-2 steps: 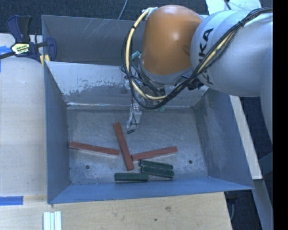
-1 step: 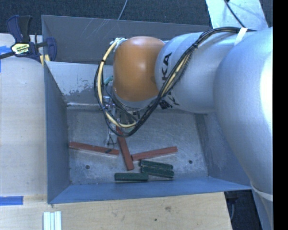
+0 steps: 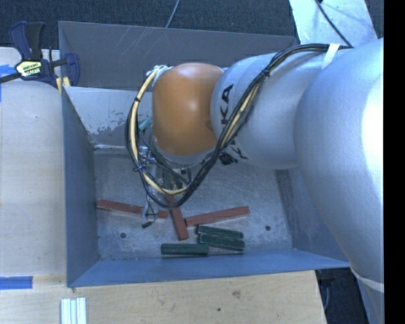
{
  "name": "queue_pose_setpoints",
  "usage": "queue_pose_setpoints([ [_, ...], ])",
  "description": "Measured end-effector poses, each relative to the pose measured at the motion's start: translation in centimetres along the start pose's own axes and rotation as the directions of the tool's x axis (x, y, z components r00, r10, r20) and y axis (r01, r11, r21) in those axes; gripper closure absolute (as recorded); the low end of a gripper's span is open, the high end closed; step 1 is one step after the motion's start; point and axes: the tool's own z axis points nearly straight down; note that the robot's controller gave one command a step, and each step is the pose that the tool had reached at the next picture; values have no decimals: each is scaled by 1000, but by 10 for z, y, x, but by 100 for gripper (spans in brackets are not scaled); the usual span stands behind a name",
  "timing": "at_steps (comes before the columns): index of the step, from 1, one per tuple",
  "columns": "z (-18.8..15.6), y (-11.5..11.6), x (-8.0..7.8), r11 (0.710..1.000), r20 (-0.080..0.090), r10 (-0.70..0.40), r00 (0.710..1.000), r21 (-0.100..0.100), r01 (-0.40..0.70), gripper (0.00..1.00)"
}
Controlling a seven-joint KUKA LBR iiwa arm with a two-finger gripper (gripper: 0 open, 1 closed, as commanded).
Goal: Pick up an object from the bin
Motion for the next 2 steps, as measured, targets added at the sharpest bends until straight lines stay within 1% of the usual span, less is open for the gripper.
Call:
queue_pose_setpoints([
  [1,-14,10,-2,1000,8,27,1000,-2,-27,0],
  [2,60,28,-14,993,5,-115,993,-1,115,0],
])
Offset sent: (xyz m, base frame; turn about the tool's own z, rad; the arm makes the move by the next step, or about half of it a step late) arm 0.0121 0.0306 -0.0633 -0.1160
